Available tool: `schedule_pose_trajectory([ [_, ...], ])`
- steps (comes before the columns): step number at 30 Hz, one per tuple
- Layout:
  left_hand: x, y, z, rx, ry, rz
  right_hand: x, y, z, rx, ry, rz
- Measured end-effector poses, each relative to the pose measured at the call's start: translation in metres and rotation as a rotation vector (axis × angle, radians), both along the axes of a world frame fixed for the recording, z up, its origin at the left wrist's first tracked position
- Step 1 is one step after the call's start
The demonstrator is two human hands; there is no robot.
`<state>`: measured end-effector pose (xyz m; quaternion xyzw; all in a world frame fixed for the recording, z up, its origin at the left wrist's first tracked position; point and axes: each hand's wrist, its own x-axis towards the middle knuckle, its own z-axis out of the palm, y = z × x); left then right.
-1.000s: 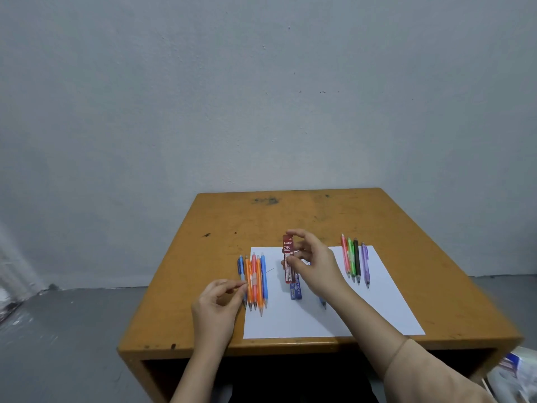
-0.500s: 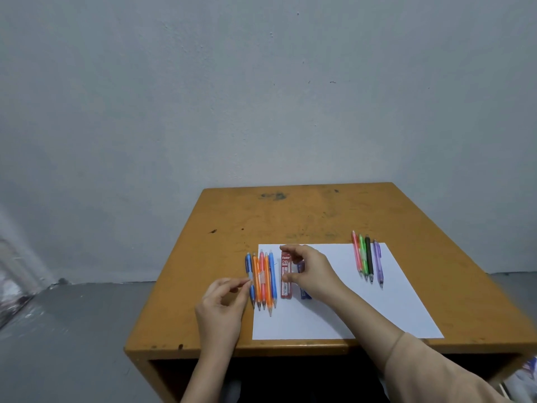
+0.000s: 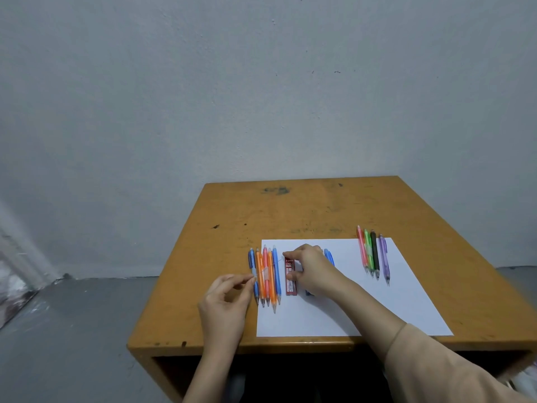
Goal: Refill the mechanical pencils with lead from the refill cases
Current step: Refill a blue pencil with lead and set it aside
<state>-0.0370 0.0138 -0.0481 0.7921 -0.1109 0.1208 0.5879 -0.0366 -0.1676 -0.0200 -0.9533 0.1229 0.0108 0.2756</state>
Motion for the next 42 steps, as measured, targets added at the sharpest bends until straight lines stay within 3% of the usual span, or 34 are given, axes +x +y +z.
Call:
schedule_pose_trajectory([
  [8, 0.001, 0.0, 0.001, 0.025, 0.011, -0.012, 0.001, -0.001, 0.0, -0.012, -0.01, -0.005],
  [21, 0.0, 0.0, 0.0, 0.023, -0.009, -0.013, -0.032, -0.031, 0.007, 0.242, -0.421, -0.271],
  [31, 0.0, -0.001, 0.0, 0.042, 0.001, -0.017, -0.036, -0.039, -0.01, 0.093, -0.264, -0.447],
  [42, 0.0, -0.002, -0.001, 0.044, -0.01, -0.031, -0.033, -0.035, -0.012, 0.076, -0.16, -0.513],
])
